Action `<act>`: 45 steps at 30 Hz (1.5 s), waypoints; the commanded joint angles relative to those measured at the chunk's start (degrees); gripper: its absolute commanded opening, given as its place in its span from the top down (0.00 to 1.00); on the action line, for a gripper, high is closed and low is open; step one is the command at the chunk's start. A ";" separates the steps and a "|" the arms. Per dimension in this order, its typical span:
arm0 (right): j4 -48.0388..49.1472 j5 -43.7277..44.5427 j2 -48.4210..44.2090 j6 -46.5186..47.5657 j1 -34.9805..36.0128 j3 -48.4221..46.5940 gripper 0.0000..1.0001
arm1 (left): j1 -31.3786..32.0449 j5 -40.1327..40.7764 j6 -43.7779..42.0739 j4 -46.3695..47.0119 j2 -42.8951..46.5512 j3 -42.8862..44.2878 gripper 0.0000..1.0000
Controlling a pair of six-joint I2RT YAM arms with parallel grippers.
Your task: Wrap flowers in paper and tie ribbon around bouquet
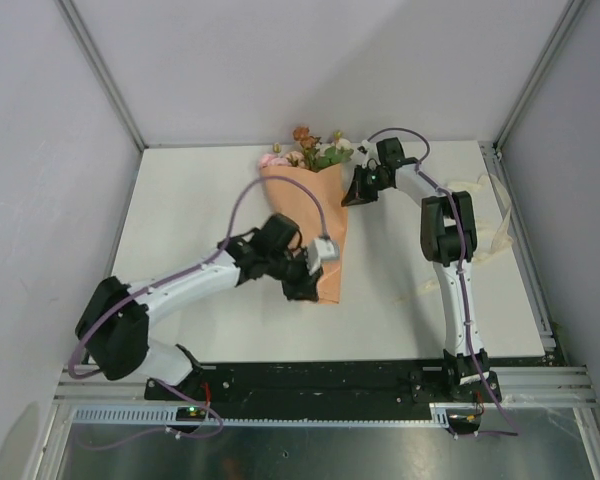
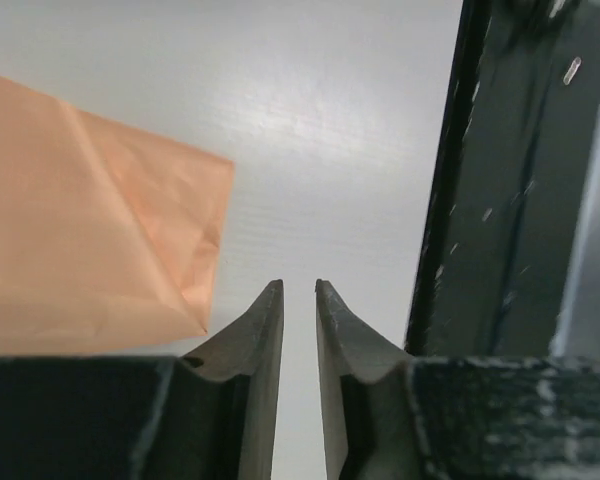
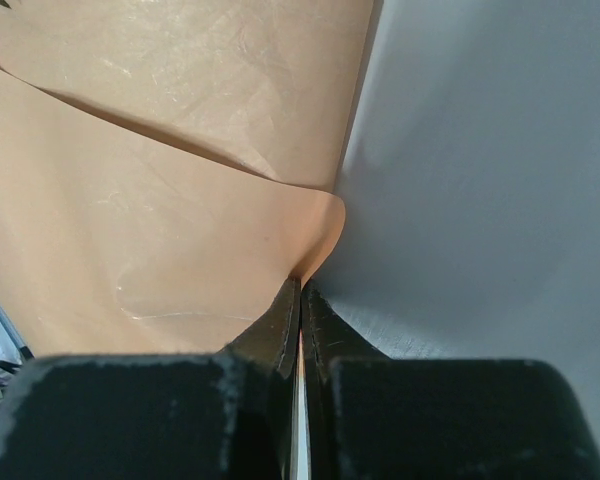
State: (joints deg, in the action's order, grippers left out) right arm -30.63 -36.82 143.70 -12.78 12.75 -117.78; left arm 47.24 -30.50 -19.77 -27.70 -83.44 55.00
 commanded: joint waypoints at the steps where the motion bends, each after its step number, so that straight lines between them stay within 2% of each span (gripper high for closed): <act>1: -2.42 3.75 0.77 1.44 0.72 -1.71 1.00 | -8.56 -14.73 19.37 7.88 1.28 3.39 0.77; 5: -2.39 4.03 0.71 0.97 0.46 -1.68 1.00 | -15.21 -17.21 33.85 17.69 -6.11 3.59 0.83; 9: -2.19 4.12 0.62 0.56 0.28 -1.48 1.00 | -17.80 -17.21 45.90 29.92 -14.36 0.96 0.87; 14: -1.98 4.24 0.43 0.14 0.06 -1.19 1.00 | -17.87 -13.45 47.81 33.32 -21.79 -1.83 0.94; 19: -1.73 0.97 -1.66 -0.71 -0.29 -0.64 1.00 | -18.48 -10.18 44.93 29.76 -27.49 -3.50 0.98; 21: -1.69 -1.54 -4.02 -0.94 -0.43 -0.36 0.90 | -18.80 -9.66 44.16 28.86 -28.76 -3.85 0.98; 24: -0.64 -5.17 -9.72 -1.41 -0.84 2.28 0.60 | -18.93 -9.13 43.22 28.22 -29.39 -3.74 0.99; 27: 0.41 -7.29 -17.63 -0.86 -1.03 8.25 0.35 | -18.94 -8.83 43.04 28.08 -29.60 -3.50 0.99; 30: 2.67 -9.41 -25.62 -1.31 -0.29 16.55 0.26 | -18.94 -8.67 42.91 28.06 -29.78 -3.44 0.99; 33: 6.36 -13.06 -32.38 -3.45 1.96 26.01 0.32 | -18.94 -8.40 42.84 26.90 -29.92 -3.44 0.99; 36: 9.92 -16.55 -34.54 -7.14 5.75 33.70 0.41 | -18.93 -8.55 42.84 26.59 -30.27 -3.26 0.99; 40: 11.08 -18.60 -29.94 -10.99 9.16 38.56 0.56 | -19.29 -9.04 43.35 26.75 -30.52 -3.18 0.98; 45: 9.75 -14.06 -23.30 -10.00 11.74 39.56 0.64 | -20.29 -10.35 44.98 29.14 -29.99 -4.14 0.97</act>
State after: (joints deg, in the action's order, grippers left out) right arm -20.23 -53.43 116.05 -22.28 23.88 -79.20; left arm 28.42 -46.98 26.09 3.44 -111.22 52.73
